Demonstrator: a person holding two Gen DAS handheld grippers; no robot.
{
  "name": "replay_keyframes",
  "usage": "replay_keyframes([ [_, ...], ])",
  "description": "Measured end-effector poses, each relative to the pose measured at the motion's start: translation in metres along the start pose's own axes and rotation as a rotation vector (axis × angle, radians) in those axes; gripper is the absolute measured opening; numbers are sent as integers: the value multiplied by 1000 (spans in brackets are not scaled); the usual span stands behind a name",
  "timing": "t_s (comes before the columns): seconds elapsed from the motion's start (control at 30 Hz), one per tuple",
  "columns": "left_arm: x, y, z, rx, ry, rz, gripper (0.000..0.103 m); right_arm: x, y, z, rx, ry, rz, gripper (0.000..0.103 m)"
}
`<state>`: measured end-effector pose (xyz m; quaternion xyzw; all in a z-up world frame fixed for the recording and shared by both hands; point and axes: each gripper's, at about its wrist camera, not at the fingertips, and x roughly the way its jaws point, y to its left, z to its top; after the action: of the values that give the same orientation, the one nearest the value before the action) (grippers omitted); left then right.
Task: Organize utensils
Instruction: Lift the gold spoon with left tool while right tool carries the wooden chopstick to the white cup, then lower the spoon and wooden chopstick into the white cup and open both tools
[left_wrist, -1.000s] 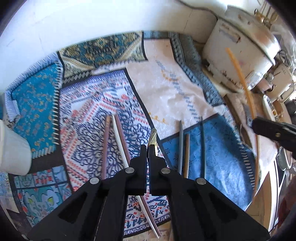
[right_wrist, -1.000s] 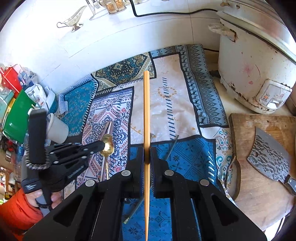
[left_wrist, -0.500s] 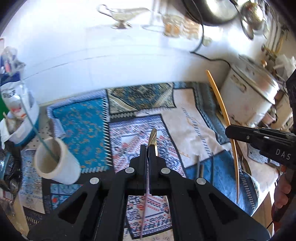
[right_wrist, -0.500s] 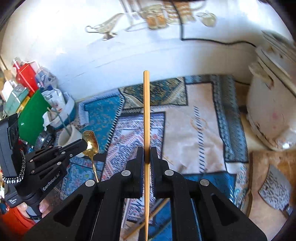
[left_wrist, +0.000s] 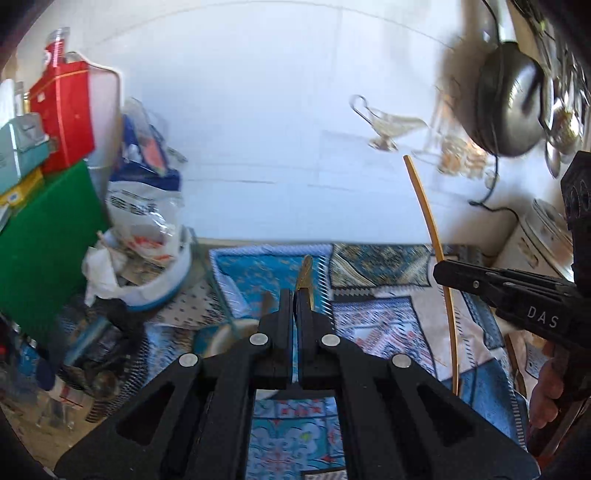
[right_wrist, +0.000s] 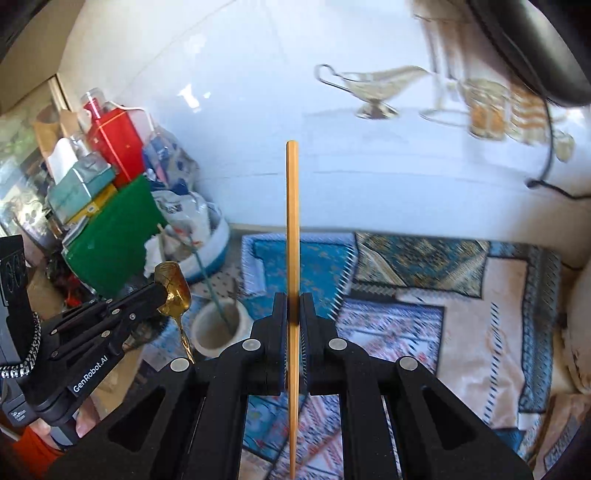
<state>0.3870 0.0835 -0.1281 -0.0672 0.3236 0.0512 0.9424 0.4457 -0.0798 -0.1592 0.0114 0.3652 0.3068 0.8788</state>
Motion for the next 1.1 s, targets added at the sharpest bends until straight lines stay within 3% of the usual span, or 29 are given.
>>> replay_keyframes([
  [0.23,-10,51,21,-49,-75,50,0,38,36,25,19,-27,42,6],
  [0.5,1,85,36,-68,-152,66,0,89,65,36,28,-70,-36,6],
  [0.8,43,113,25,-72,-123,70,0,127,66,18,108,-141,-140,6],
  [1.1,76,105,3,-10,-55,27,0,137,67,-5,91,-98,-208,6],
])
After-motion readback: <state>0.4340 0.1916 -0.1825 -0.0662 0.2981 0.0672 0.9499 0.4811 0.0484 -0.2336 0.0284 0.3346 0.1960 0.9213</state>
